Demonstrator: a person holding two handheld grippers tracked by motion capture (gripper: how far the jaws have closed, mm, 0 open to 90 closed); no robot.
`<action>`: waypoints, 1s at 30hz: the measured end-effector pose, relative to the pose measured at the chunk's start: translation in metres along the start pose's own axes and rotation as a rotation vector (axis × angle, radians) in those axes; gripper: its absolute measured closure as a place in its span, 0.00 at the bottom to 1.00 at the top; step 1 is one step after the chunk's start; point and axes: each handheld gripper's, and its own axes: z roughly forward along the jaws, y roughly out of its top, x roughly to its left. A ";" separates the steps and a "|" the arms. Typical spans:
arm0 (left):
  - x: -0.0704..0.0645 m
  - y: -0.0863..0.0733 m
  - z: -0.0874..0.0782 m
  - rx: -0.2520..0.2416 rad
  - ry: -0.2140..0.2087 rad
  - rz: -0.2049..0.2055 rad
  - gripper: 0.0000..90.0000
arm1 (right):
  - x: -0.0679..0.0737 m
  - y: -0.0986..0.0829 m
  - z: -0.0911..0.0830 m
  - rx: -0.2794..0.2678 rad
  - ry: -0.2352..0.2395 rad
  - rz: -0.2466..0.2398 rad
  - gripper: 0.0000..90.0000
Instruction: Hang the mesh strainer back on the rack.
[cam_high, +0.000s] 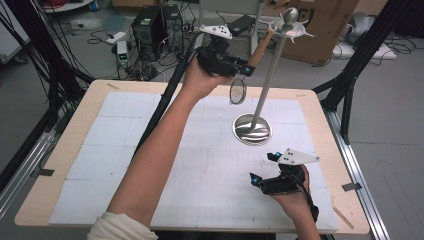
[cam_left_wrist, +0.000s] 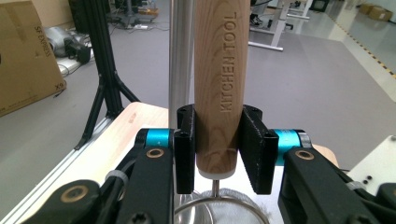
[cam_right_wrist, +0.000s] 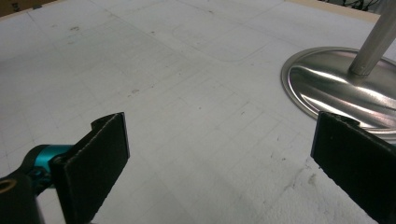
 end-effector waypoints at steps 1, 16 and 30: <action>-0.001 0.000 0.002 0.005 0.007 -0.001 0.76 | 0.000 0.000 0.000 -0.002 0.000 0.001 0.03; -0.007 0.006 0.016 0.062 0.020 0.031 0.71 | 0.000 0.001 -0.002 -0.009 0.000 -0.001 0.03; -0.011 -0.013 0.005 0.091 0.012 0.018 0.58 | 0.002 0.002 -0.001 -0.007 0.001 -0.009 0.03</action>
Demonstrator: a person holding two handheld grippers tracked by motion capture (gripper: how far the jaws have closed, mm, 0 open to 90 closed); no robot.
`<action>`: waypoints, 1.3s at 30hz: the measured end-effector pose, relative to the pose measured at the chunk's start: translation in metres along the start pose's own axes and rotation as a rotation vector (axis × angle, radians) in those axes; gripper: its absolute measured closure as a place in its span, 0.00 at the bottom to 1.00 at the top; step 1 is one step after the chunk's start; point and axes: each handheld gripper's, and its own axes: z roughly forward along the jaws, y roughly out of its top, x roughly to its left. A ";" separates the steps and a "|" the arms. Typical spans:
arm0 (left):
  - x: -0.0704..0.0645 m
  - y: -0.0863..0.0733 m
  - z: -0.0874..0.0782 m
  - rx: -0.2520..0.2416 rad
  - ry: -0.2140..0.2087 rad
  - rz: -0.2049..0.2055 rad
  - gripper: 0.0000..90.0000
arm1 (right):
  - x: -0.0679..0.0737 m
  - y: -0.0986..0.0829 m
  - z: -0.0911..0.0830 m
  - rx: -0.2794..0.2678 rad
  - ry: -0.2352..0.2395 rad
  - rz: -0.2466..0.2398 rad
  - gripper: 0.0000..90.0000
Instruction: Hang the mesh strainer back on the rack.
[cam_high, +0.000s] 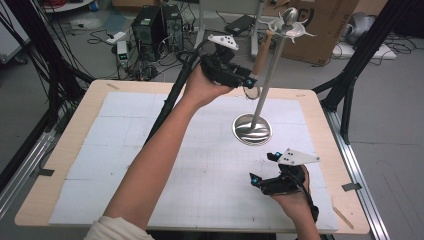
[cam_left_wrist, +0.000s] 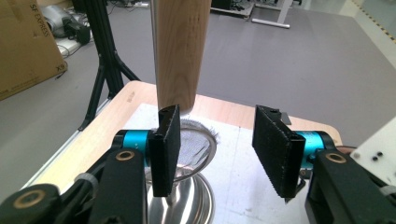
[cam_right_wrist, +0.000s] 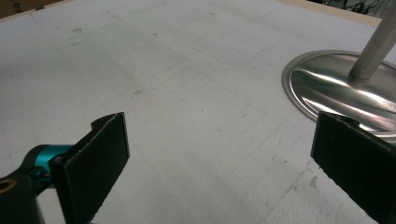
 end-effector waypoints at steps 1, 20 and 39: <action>0.000 -0.003 -0.002 0.000 0.004 -0.004 0.57 | 0.000 0.000 0.000 0.001 0.000 0.002 0.03; 0.011 -0.047 -0.028 0.026 0.025 -0.039 0.51 | 0.002 -0.001 0.005 0.021 0.001 -0.005 0.04; -0.005 -0.072 -0.063 -0.017 0.048 -0.028 0.39 | 0.003 -0.001 0.008 0.028 0.005 -0.007 0.03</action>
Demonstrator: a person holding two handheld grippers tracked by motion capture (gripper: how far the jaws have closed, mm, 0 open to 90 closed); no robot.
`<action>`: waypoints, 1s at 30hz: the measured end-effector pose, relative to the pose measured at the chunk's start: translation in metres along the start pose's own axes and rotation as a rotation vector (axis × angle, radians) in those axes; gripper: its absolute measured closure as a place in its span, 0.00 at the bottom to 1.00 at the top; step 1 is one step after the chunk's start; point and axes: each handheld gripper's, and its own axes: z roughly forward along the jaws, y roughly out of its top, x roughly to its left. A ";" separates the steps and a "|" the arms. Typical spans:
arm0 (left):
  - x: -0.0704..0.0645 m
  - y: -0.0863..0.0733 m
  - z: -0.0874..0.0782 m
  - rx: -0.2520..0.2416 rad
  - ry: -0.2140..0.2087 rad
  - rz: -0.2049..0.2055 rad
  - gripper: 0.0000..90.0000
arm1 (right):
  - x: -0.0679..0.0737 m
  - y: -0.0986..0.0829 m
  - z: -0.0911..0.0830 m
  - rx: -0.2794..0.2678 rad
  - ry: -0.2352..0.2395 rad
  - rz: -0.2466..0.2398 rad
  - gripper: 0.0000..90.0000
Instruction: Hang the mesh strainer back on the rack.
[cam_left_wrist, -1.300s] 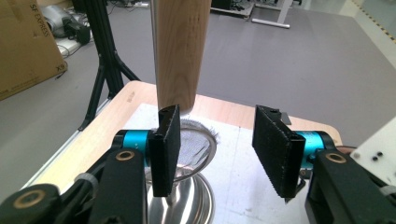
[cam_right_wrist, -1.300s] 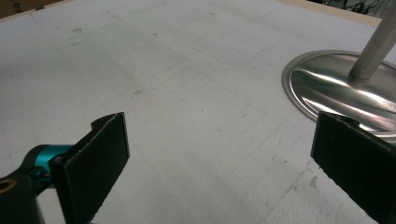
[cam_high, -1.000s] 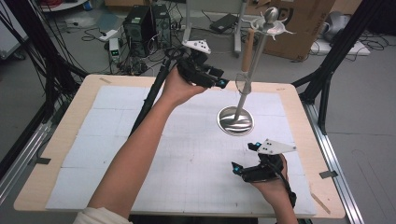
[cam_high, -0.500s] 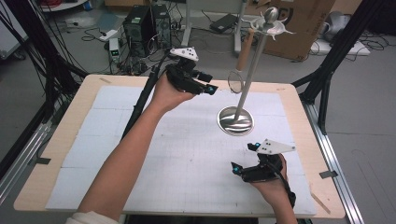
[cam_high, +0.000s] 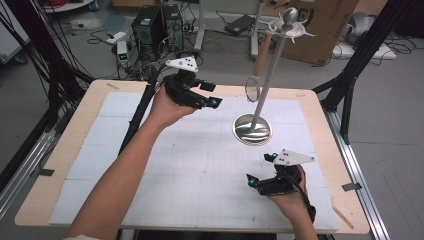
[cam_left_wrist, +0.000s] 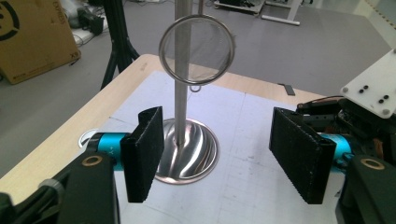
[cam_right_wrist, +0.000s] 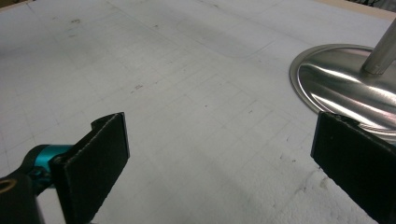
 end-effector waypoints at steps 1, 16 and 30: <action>0.000 -0.002 -0.003 -0.003 -0.002 0.003 0.39 | 0.000 0.000 0.000 0.000 -0.001 -0.001 0.03; -0.026 -0.028 -0.035 -0.014 -0.001 0.036 0.25 | 0.004 0.001 0.004 0.020 0.010 -0.021 0.03; -0.039 -0.053 -0.046 -0.002 0.000 0.040 0.19 | 0.005 0.001 0.004 0.015 0.011 -0.020 0.03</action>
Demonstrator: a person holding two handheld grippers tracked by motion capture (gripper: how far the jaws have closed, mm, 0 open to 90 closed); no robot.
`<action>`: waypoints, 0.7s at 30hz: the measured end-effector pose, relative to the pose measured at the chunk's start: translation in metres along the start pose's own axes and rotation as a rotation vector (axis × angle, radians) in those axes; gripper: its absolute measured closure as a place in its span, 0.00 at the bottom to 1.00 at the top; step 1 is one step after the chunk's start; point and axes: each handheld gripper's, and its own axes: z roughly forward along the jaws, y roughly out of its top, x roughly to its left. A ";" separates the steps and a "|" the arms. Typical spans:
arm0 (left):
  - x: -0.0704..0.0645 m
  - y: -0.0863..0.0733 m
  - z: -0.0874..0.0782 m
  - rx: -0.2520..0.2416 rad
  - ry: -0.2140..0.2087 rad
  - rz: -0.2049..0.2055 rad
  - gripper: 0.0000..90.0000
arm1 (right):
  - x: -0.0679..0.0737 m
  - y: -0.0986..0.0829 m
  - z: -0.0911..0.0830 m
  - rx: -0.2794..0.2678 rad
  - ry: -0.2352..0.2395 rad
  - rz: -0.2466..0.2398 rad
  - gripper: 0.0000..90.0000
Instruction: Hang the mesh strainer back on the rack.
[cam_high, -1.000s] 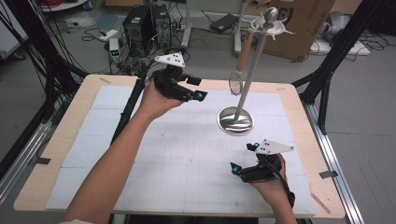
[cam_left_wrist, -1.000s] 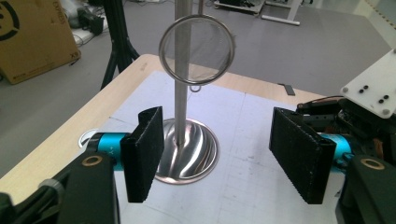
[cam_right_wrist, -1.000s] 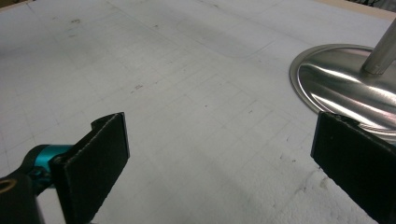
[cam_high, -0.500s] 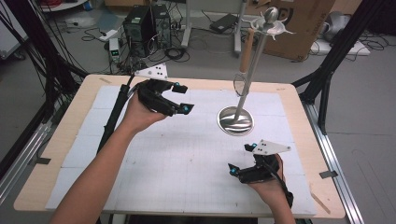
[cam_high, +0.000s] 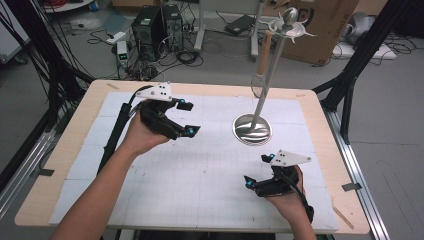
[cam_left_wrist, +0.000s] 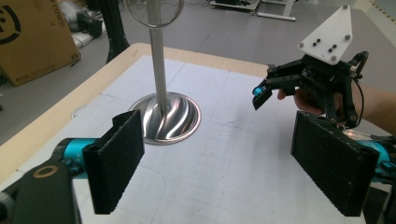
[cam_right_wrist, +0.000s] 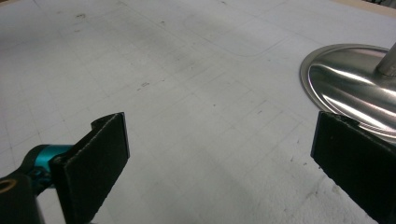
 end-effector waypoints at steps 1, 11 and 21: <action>-0.001 -0.002 0.000 -0.003 -0.001 -0.006 0.19 | 0.000 0.000 0.000 0.001 -0.001 0.000 0.03; -0.006 -0.020 -0.007 -0.021 -0.011 -0.012 0.14 | 0.002 0.000 0.000 0.007 -0.007 0.000 0.03; -0.008 -0.040 -0.012 -0.019 -0.006 -0.040 0.13 | 0.002 0.000 0.001 0.013 -0.008 -0.002 0.03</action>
